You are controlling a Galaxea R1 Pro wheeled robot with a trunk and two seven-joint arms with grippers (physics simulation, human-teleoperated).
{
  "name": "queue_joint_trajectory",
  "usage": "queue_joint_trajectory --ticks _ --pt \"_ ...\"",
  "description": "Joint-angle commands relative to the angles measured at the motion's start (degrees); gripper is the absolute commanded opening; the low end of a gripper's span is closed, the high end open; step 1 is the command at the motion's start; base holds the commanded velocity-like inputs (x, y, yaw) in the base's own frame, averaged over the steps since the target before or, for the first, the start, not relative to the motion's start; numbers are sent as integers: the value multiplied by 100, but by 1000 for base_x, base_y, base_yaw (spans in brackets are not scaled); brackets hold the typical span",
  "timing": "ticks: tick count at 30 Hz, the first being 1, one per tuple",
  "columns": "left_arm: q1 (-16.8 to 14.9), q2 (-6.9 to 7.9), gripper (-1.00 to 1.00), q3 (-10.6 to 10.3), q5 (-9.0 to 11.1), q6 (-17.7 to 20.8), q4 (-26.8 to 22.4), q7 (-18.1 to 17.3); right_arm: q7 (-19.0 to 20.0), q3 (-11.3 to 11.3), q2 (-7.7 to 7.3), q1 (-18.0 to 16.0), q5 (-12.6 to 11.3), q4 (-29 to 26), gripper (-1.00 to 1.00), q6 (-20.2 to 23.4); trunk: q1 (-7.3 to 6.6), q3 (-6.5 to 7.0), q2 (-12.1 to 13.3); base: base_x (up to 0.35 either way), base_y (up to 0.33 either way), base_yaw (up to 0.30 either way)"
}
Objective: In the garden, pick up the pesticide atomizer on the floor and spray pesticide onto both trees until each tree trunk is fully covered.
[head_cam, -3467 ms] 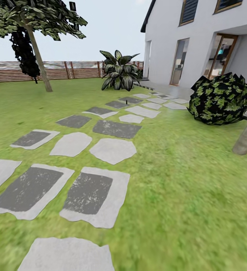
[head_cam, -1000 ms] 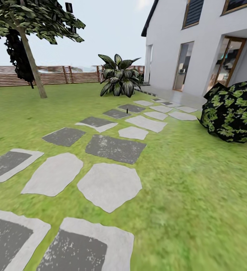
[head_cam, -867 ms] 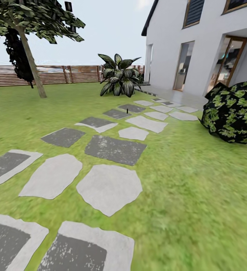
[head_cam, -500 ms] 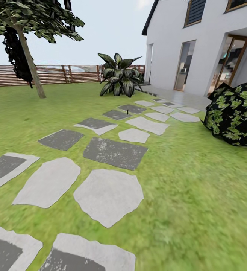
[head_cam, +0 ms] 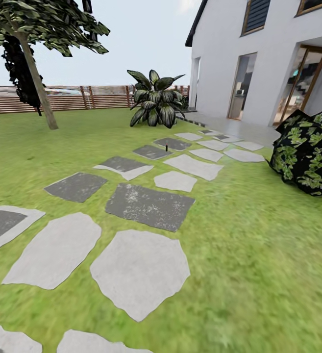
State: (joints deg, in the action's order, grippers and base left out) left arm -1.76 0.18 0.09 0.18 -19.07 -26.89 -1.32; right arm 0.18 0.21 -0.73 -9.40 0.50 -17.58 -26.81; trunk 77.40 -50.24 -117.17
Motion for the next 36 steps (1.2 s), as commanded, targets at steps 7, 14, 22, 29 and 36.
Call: queue_joint_trajectory --ticks 7,14,22,29,36 --pt "0 0 100 3 0 0 0 0 8 2 -34 0 2 6 100 0 0 0 0 339 0 0" --pt "0 0 100 2 0 0 0 0 0 -2 -42 0 2 132 100 0 0 0 0 339 0 0" --pt "0 0 100 3 0 0 0 0 8 5 -34 0 2 176 100 0 0 0 0 339 0 0" --pt "0 0 100 2 0 0 0 0 9 6 -33 0 0 176 100 0 0 0 0 339 0 0" --pt "0 0 100 0 0 0 0 0 2 6 -33 0 -6 176 100 0 0 0 0 339 0 0"
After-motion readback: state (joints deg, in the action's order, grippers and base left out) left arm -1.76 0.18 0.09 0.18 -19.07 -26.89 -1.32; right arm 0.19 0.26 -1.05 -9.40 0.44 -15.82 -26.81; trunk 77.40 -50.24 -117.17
